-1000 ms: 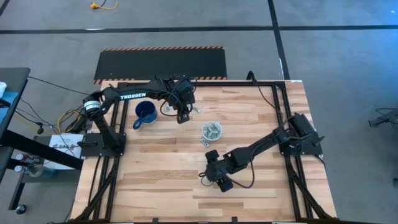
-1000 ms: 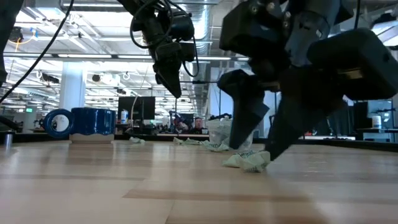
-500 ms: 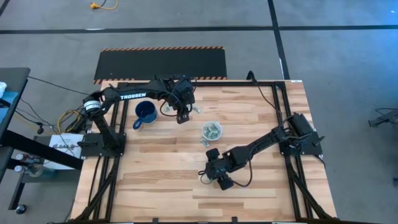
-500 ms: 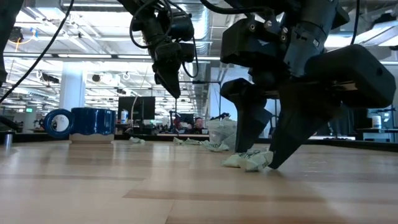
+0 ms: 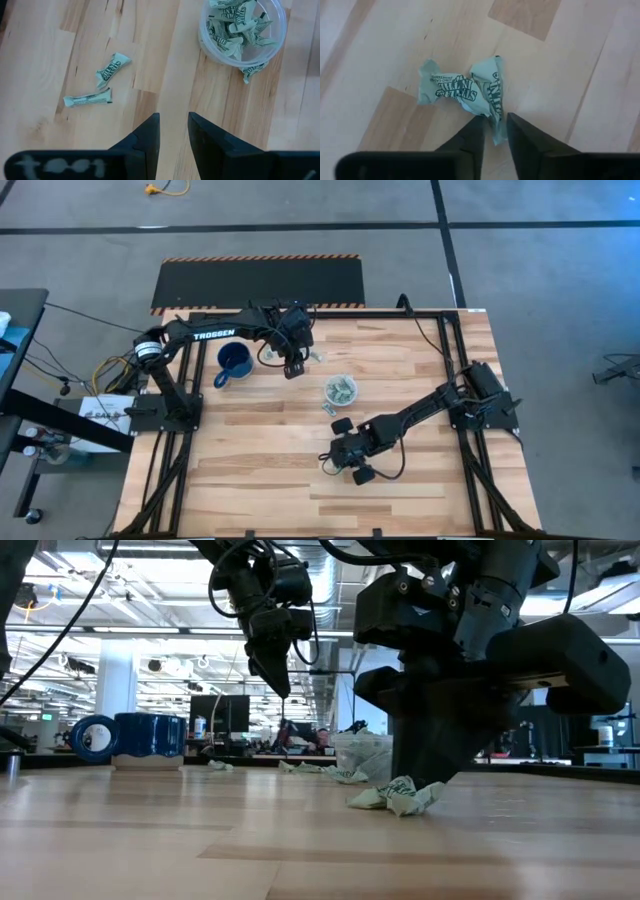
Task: Pick and place items into bin
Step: Put the gray stevia packet into the transparent bin
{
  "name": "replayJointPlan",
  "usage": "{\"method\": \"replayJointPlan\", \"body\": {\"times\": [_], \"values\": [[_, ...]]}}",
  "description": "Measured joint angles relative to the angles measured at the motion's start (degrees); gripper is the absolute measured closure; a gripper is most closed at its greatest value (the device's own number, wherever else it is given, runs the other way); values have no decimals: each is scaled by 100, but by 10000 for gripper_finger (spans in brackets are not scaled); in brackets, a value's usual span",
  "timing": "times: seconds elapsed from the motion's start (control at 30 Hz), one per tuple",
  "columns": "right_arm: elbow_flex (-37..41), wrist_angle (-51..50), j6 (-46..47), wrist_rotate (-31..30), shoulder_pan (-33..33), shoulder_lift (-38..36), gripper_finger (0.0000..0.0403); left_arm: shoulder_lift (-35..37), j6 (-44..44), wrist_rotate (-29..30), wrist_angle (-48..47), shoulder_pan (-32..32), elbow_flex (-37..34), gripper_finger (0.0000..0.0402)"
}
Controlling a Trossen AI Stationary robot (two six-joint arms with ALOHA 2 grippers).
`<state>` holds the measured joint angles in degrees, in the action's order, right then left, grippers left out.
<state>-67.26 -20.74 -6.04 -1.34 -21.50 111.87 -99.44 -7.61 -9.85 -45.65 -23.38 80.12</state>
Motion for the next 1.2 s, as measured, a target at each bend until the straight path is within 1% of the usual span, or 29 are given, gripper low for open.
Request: {"method": "replayJointPlan", "body": {"times": [0.27, 0.47, 0.6, 0.67, 0.8, 0.87, 0.93, 1.13, 1.2], "values": [[0, 21, 2, -4, 71, -2, 397, 0, 22, 0, 0, 0, 0, 313], [0, 20, 2, -7, 105, -10, 400, 0, 22, 0, 0, 0, 0, 313], [4, -59, 2, -43, 109, -164, 401, 0, 20, 0, 0, -1, 0, 313], [4, -249, 2, -247, 109, -329, 401, 0, 19, 0, 0, 0, 0, 313], [4, -839, -7, -985, 194, -776, 402, 0, 19, 0, 0, 0, 0, 313], [4, -1099, -9, -1334, 324, -1025, 402, 0, 19, 0, 0, -1, 0, 313], [4, -1344, -47, -1536, 516, -1268, 402, 0, 19, 4, 0, 0, 0, 313], [4, -1437, -290, -1464, 1398, -1726, 402, 0, 19, 7, 0, -2, 0, 313], [4, -1439, -299, -1221, 1726, -1764, 402, 0, 19, 9, 0, 0, 0, 313]]}}
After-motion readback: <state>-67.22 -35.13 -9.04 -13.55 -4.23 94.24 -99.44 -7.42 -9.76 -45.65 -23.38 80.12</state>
